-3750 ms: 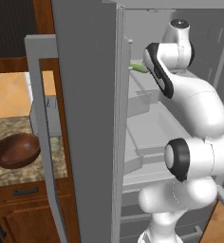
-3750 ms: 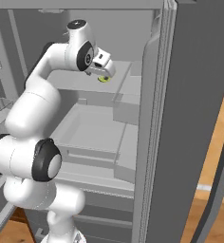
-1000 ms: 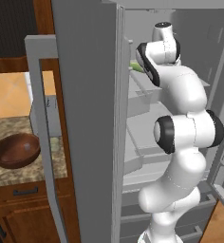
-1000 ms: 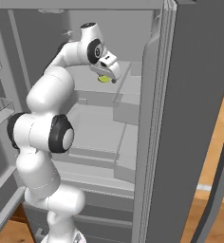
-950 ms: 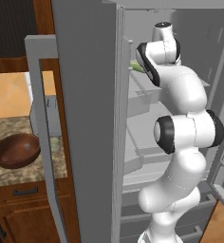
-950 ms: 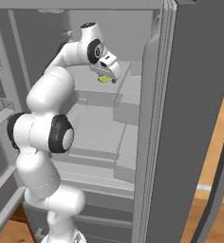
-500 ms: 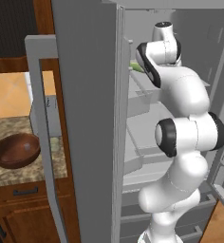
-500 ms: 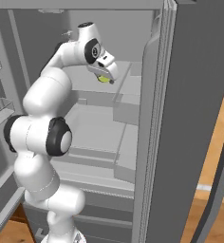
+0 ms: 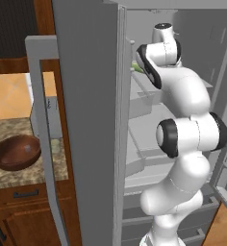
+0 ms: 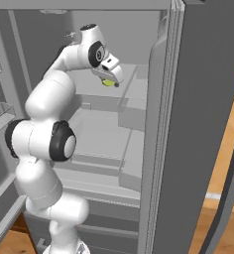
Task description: Grab a lemon wedge from the fridge and one ice cube from the ice bowl, and put them in the glass of lemonade.
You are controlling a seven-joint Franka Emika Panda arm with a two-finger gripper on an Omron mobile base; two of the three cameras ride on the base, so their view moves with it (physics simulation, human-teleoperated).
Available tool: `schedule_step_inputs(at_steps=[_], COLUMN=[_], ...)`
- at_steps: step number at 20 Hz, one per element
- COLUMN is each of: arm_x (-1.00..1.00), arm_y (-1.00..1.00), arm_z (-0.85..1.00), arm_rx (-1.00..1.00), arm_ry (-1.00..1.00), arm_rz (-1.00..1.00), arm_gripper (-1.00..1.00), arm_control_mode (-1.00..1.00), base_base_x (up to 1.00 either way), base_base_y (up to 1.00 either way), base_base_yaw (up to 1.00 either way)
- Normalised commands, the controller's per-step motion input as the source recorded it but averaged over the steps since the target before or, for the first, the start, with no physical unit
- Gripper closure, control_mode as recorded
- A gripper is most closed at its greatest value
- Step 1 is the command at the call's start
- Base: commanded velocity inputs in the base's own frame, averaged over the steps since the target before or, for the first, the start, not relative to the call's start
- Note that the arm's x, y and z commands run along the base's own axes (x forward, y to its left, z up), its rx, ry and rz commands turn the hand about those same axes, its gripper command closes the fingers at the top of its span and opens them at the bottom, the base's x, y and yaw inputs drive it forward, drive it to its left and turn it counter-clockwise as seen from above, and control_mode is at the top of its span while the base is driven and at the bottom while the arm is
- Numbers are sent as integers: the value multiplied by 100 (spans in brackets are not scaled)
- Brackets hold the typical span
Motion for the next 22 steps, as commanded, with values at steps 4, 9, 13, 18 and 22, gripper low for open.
schedule_step_inputs(at_steps=[4,9,13,18,22], arm_x=[6,0,0,0,0], arm_y=[0,0,0,0,0], arm_z=[-34,-14,-12,-9,-8], arm_rx=[0,0,0,0,0], arm_ry=[0,1,3,6,8], arm_rz=[0,0,0,0,0], arm_gripper=[-100,-100,100,100,100], arm_control_mode=[-100,-100,-100,-100,-100], base_base_x=[0,0,0,0,0], base_base_y=[0,0,0,0,0], base_base_yaw=[0,0,0,0,0])
